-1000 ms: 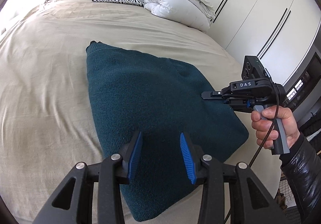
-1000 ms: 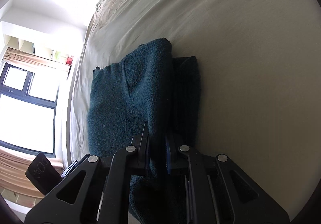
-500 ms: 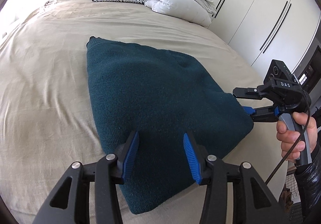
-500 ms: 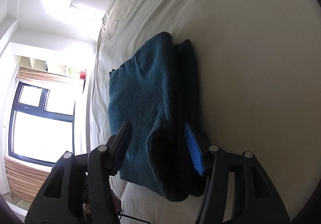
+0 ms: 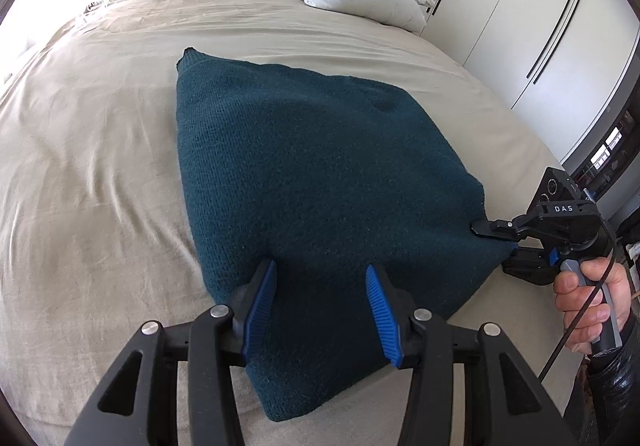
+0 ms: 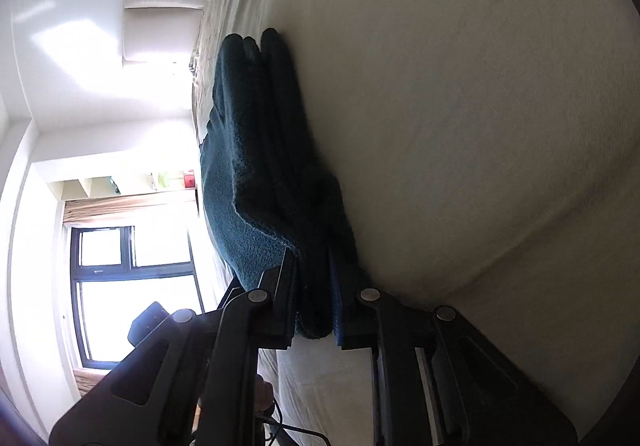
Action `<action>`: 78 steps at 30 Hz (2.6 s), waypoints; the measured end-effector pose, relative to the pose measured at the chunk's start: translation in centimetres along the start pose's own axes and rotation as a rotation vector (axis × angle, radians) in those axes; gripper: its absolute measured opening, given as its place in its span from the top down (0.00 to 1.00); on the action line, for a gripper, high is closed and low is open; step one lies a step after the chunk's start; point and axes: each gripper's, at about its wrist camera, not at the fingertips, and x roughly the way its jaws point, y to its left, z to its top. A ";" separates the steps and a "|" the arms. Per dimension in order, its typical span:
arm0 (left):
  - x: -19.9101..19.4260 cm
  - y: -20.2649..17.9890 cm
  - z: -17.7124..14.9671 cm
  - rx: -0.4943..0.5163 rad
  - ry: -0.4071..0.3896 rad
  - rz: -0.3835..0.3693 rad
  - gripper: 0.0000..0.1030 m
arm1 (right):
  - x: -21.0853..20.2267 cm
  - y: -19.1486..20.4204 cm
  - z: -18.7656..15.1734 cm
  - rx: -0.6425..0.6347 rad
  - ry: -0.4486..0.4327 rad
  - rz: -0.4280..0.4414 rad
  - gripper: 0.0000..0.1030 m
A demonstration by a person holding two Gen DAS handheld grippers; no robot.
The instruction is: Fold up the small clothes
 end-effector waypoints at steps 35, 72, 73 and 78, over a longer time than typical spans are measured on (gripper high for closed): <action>0.0 1.6 -1.1 -0.018 0.035 -0.012 0.66 | -4.0 11.9 -1.8 -0.361 -0.058 -0.038 0.78; 2.6 4.6 9.4 -0.086 -0.082 0.047 0.51 | -0.7 13.1 1.9 -0.314 -0.092 0.025 0.80; 4.0 5.1 9.7 -0.099 -0.043 0.050 0.50 | -0.2 12.7 2.6 -0.299 -0.099 0.006 0.80; 6.4 6.4 8.9 -0.123 -0.033 0.035 0.44 | 0.8 10.6 5.1 -0.266 -0.121 0.044 0.84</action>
